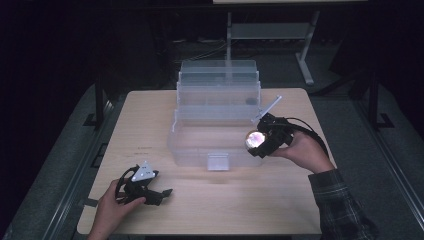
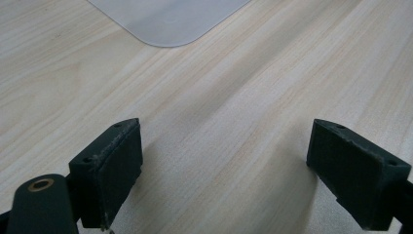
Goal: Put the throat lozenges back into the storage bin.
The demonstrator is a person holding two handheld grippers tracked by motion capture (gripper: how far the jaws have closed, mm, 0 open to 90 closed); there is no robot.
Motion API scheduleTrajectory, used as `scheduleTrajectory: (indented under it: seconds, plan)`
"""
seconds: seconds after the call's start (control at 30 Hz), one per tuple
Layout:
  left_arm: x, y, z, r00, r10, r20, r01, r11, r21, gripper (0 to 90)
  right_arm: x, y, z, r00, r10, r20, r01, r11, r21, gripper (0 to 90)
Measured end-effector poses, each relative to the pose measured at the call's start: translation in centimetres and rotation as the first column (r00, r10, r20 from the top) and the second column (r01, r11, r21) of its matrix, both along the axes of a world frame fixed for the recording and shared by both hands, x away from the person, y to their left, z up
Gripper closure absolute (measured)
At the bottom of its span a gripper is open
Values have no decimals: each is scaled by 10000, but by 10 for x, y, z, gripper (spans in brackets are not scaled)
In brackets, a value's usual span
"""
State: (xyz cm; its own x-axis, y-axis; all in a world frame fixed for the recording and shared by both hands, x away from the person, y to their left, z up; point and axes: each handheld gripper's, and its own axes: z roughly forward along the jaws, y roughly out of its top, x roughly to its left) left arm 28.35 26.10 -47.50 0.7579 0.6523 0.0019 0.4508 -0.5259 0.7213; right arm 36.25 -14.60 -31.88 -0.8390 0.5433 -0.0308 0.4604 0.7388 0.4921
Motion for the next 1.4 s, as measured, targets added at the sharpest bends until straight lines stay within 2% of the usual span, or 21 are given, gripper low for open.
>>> scheduleTrajectory:
  seconds: [0.57, 1.4]
  plan:
    - [0, 0, 0, 10000, -2, 0, 2, 10000, 4, 121, 26, 6, -8, 9992, -318, -254, 309, 9989, -342, 196]
    - [0, 0, 0, 10000, -17, -15, 17, 10000, 24, 122, 43, 12, -27, 9971, -505, -573, 460, 9960, -771, 196]
